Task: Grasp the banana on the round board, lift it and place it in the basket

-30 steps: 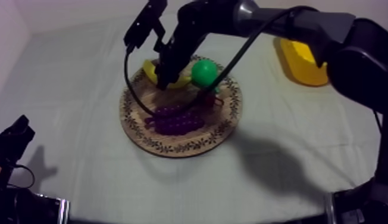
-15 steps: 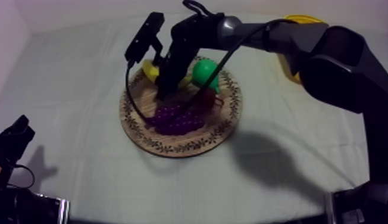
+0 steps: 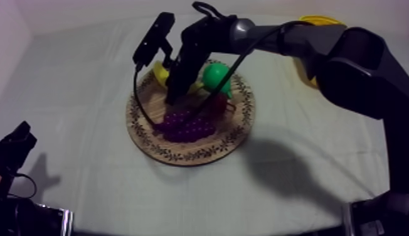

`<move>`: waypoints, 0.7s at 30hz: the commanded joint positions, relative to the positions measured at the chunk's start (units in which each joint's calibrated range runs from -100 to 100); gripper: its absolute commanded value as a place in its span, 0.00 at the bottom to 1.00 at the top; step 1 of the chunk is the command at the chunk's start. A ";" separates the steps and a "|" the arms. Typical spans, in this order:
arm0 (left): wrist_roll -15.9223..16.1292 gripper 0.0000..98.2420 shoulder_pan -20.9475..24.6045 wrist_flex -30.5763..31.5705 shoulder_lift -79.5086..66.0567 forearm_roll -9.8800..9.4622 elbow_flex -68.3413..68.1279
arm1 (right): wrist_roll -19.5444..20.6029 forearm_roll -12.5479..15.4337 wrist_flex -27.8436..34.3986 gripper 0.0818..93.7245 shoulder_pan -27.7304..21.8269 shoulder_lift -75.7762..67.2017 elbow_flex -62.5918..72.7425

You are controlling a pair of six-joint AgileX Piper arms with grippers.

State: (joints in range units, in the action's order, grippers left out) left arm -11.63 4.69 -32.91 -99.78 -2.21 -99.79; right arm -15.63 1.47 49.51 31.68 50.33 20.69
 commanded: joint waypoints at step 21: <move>0.01 0.00 -0.02 0.01 -0.05 0.03 0.01 | -2.62 0.70 3.09 0.26 -5.79 -25.02 -12.74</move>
State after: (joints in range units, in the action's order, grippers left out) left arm -11.63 4.69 -32.91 -99.78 -2.21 -99.79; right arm -18.18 2.30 52.29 26.77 28.57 9.07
